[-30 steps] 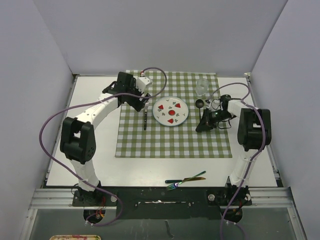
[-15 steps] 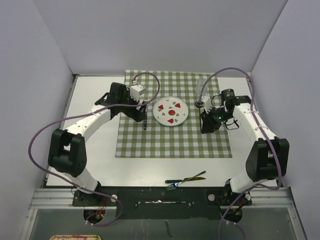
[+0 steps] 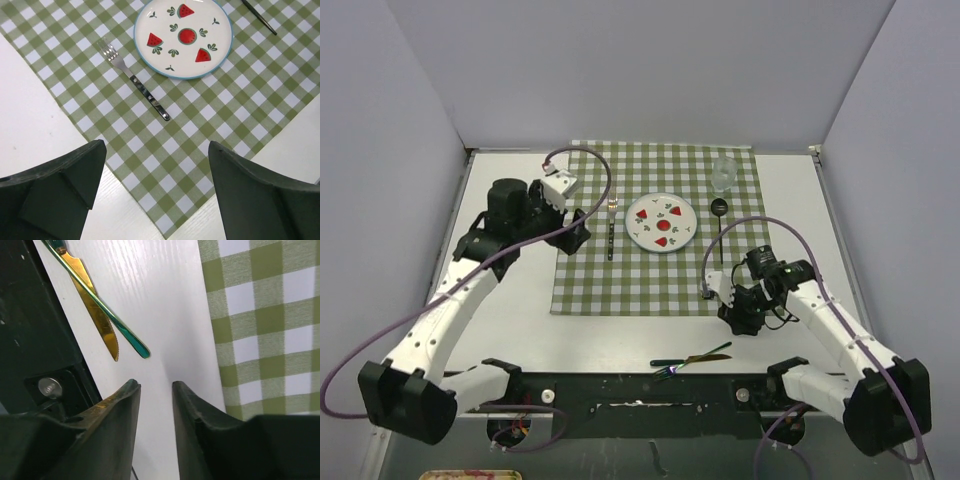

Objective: Set the dinner table for one person
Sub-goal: Pick up the knife at the center of the board.

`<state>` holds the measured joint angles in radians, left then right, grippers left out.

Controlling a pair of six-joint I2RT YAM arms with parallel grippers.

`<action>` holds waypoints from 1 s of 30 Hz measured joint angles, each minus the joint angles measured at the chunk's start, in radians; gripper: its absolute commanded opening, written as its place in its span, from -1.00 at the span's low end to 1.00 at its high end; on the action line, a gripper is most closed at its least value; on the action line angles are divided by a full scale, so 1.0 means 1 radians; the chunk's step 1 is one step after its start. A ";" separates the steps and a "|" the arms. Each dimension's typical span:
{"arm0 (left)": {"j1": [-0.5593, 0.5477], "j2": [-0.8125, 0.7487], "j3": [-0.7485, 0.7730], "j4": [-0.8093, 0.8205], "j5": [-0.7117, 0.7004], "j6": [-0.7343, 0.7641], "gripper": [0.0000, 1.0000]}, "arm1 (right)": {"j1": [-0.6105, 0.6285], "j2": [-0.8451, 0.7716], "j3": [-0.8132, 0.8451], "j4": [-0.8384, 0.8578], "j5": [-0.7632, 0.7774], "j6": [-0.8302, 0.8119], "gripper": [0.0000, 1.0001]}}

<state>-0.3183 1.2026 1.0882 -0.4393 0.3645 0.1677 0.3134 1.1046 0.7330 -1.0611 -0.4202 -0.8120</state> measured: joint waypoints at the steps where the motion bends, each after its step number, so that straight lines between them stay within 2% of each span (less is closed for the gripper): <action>1: 0.008 -0.040 -0.008 -0.010 0.001 0.002 0.66 | 0.009 -0.028 -0.005 0.000 0.008 -0.008 -0.28; 8: 0.056 -0.252 -0.119 -0.099 0.018 0.055 0.66 | 0.094 -0.040 -0.004 0.018 0.077 -0.052 -0.26; 14: 0.123 -0.377 -0.229 -0.190 0.060 0.079 0.66 | 0.277 -0.023 -0.004 0.064 0.105 -0.005 -0.24; 19: 0.191 -0.441 -0.232 -0.236 0.095 0.080 0.66 | 0.421 0.038 -0.004 0.126 0.126 0.051 -0.25; 30: 0.399 -0.555 -0.232 -0.221 0.073 0.017 0.66 | 0.571 0.108 0.017 0.199 0.147 0.096 -0.25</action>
<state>0.0803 0.6472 0.8562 -0.6601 0.4377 0.1848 0.8845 1.2125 0.7498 -0.8619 -0.2733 -0.7158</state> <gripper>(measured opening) 0.830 0.375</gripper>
